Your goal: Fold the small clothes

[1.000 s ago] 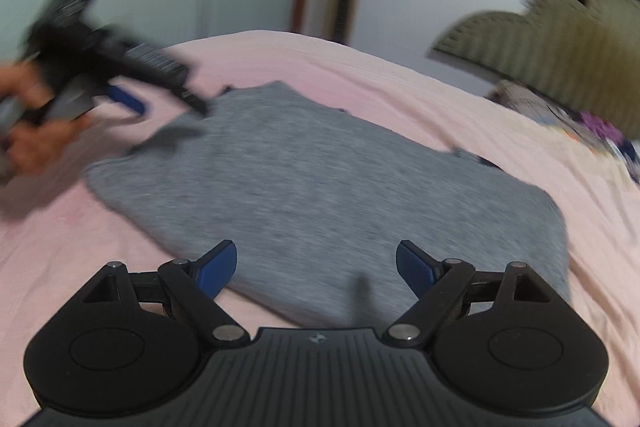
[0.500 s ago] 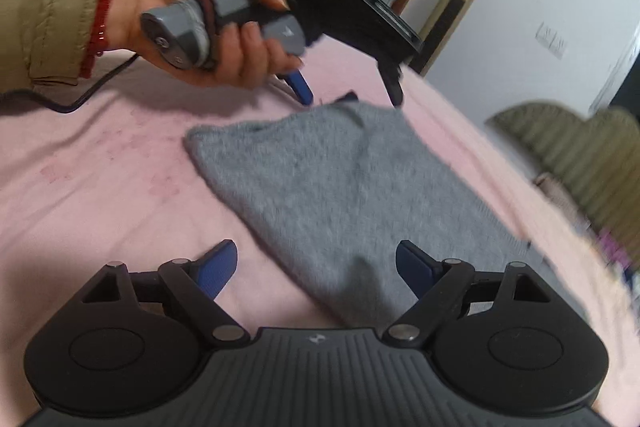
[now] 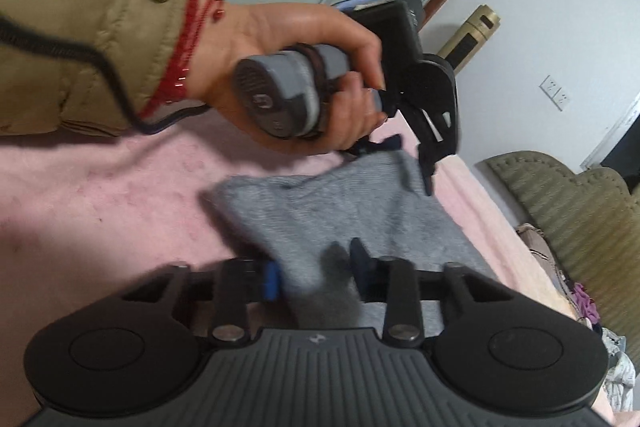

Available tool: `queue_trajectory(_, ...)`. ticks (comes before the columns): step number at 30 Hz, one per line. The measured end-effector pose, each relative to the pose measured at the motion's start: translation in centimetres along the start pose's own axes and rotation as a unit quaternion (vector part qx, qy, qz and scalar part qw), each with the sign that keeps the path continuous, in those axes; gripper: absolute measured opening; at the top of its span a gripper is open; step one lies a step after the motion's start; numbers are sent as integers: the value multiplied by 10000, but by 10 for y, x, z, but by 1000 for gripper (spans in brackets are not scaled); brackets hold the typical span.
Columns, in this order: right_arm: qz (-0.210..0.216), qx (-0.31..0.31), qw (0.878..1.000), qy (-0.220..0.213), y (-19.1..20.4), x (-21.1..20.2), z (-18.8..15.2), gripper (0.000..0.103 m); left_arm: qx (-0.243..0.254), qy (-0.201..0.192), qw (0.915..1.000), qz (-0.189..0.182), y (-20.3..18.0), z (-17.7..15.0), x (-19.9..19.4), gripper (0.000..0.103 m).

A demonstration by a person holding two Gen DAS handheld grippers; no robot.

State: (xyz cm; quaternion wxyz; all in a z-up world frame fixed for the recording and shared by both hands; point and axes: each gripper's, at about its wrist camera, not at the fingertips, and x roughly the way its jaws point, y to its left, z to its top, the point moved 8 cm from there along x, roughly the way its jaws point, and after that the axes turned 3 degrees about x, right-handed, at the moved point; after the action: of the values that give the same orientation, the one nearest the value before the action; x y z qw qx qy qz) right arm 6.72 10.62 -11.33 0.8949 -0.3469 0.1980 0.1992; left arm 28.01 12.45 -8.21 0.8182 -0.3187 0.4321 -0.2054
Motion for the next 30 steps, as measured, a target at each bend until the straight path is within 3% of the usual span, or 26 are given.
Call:
queue_trajectory(3,44,-7,10000,-16,3,-2,0,13,-256,-9,9997,40,7,3,0,13)
queue_trajectory(5,49,59,9999,-78,2,-6,0,9,-137,-94,9996,246,4,3,-2,12)
queue_trajectory(10,260,755,9963,-323,-23,-22,-4,7,647,-256,9912,1128,-28,2,-11,12)
queue_trajectory(14,215,1302,9900,-507,-50,-41,-8,6,1184,-409,9802,1537,-63,2,-21,12)
queue_trajectory(22,144,1992,9773,-710,-99,-77,-29,6,1997,-553,9590,1936,-132,-7,-24,12)
queue_trajectory(30,141,2729,9583,-835,-134,-99,-57,6,2493,-672,9449,2012,-194,-20,-8,12)
